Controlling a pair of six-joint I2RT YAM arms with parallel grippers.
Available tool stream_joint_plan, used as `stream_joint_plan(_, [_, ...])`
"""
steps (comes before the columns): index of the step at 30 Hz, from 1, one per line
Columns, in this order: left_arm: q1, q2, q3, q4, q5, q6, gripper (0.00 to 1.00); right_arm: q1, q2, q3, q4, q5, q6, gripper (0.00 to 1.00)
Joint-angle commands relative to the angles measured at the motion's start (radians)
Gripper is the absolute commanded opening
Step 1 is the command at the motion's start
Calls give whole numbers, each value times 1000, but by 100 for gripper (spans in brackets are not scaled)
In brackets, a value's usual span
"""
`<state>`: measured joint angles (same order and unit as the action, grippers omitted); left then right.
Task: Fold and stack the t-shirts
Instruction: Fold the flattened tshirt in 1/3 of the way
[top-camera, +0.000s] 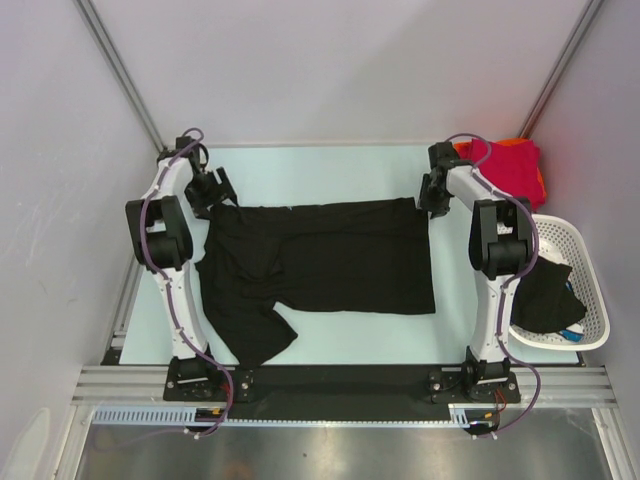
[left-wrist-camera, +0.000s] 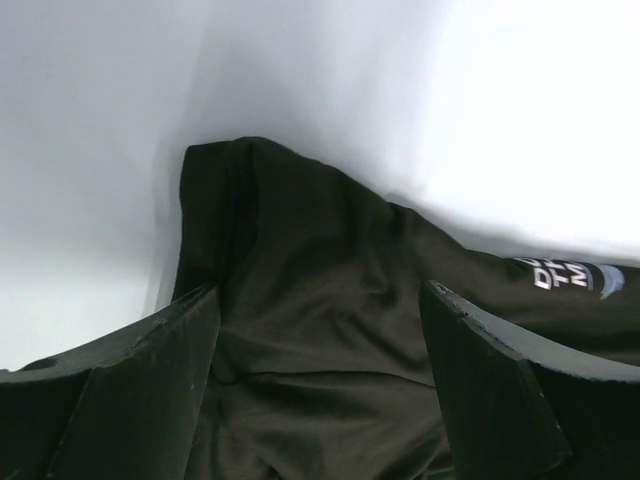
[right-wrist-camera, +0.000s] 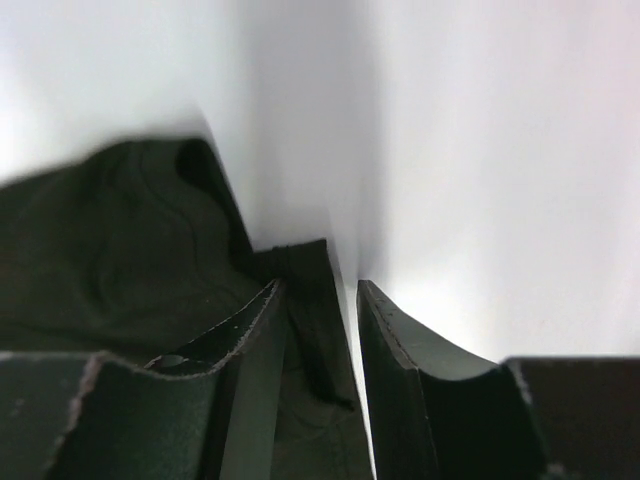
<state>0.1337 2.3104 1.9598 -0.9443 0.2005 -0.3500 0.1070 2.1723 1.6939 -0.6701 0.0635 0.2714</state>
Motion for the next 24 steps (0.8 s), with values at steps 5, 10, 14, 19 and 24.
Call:
stream_joint_plan(5, [9, 26, 40, 2, 31, -3, 80, -15, 110, 153, -13, -54, 2, 39])
stream_joint_plan(10, [7, 49, 53, -14, 42, -9, 77, -12, 158, 233, -39, -106, 2, 39])
stream_joint_plan(14, [7, 56, 59, -14, 50, -9, 57, -12, 182, 259, -54, -131, 2, 36])
stream_joint_plan(19, [6, 67, 59, -19, 56, -6, 14, -12, 173, 242, -43, -143, -3, 8])
stream_joint_plan(24, [4, 75, 62, -24, 40, -9, 0, -13, 169, 243, -40, -139, -12, 1])
